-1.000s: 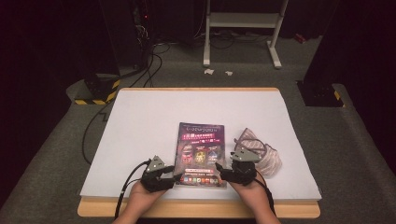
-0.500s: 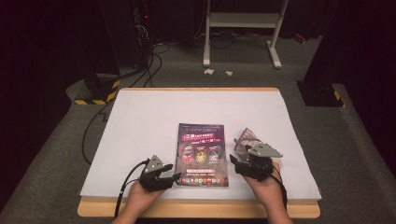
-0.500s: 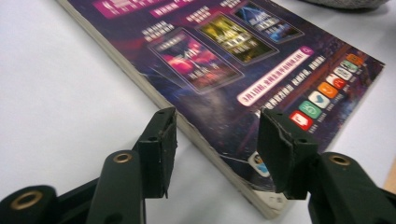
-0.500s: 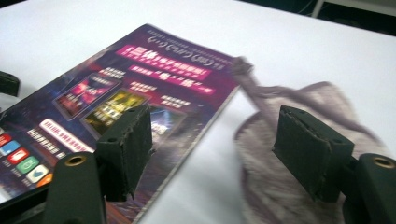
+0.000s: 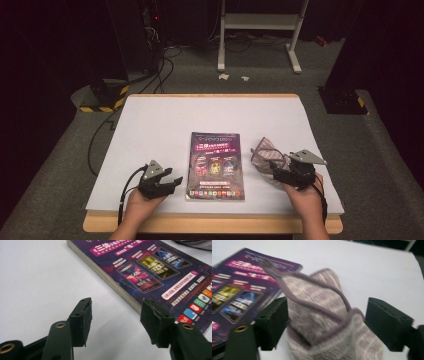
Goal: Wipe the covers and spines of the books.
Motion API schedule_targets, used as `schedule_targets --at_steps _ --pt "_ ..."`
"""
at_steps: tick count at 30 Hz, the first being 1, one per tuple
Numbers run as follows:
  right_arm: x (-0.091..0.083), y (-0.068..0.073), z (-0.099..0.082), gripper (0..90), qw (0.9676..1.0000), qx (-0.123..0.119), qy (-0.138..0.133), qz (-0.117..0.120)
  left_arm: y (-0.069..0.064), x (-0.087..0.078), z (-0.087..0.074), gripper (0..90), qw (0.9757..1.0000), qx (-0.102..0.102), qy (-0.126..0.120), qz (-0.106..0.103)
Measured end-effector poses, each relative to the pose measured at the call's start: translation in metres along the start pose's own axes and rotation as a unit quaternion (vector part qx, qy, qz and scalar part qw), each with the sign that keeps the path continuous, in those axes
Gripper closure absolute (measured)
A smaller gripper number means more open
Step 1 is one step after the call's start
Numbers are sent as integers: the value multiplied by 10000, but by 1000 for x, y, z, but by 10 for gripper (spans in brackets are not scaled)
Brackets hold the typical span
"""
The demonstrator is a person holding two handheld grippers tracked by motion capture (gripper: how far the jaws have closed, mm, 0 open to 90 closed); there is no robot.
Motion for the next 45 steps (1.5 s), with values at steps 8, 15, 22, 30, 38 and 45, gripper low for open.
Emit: schedule_targets --at_steps 8,15,22,30,38,45 --pt "30 -2 -29 136 9966 99 813 126 1 1 -1 418 9997 121 -4 209" --pt "43 7 -36 232 9934 -321 1078 -244 6 1 -3 420 9993 165 46 320" --pt "43 5 -37 452 9945 -378 875 -436 10 1 -5 433 9989 251 106 386" --pt "42 -1 -36 607 9947 -325 839 -494 14 2 -6 439 9987 261 102 434" --pt "35 -8 -32 635 9971 -5 710 -261 23 0 -7 429 9990 55 25 434" --pt "16 -9 -19 636 9993 212 300 -58 25 -7 -4 429 9987 14 -237 461"
Point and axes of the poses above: each handheld gripper's, and its own axes: x roughly forward along the jaws, z roughly out of its top, y roughly to its left, the point moved 4 cm from there along x, roughly forward along the jaws, and after that the axes turned 8 degrees about x, right-handed, at the moved point
